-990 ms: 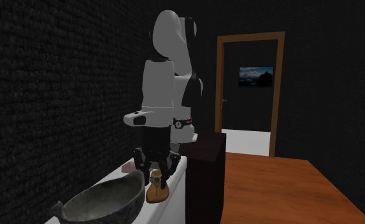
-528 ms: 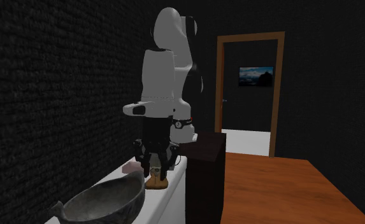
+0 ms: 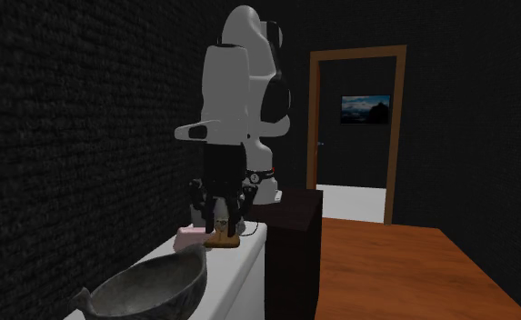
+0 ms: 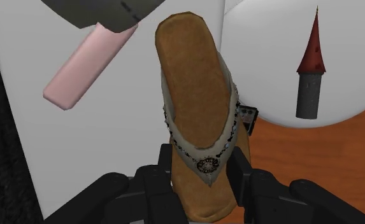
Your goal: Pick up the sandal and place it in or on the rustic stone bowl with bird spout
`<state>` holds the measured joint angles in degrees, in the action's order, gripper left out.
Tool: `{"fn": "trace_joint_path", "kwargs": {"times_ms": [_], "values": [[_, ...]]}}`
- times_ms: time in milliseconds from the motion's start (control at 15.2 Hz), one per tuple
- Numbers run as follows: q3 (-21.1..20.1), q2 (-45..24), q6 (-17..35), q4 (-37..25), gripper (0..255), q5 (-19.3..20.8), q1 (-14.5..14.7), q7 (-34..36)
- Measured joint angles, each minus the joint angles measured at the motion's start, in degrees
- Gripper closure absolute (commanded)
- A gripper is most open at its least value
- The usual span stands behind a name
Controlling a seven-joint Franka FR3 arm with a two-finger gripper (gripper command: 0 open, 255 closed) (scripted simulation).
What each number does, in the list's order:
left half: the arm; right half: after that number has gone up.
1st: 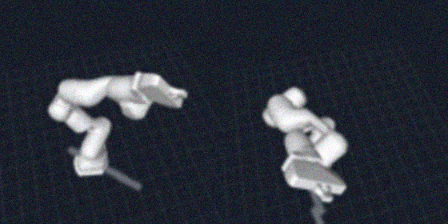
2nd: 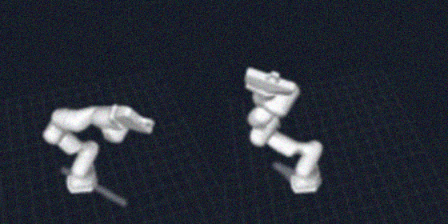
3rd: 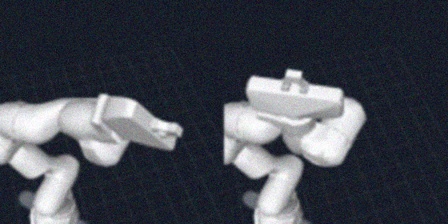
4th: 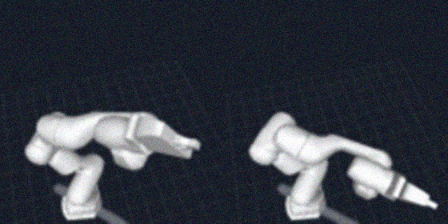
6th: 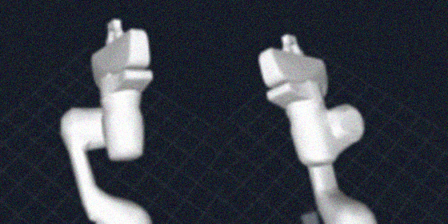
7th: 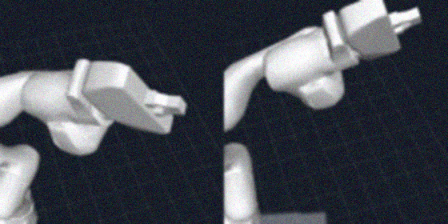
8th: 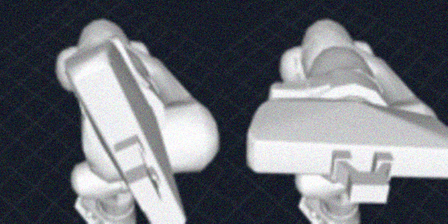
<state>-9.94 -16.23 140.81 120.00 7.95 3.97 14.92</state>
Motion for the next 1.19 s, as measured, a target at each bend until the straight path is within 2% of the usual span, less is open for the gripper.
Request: {"fn": "trace_joint_path", "kwargs": {"times_ms": [1188], "values": [[-0.9, 7.8, -12.2, -4.6, 255, -3.0, -0.6, -2.4]]}}
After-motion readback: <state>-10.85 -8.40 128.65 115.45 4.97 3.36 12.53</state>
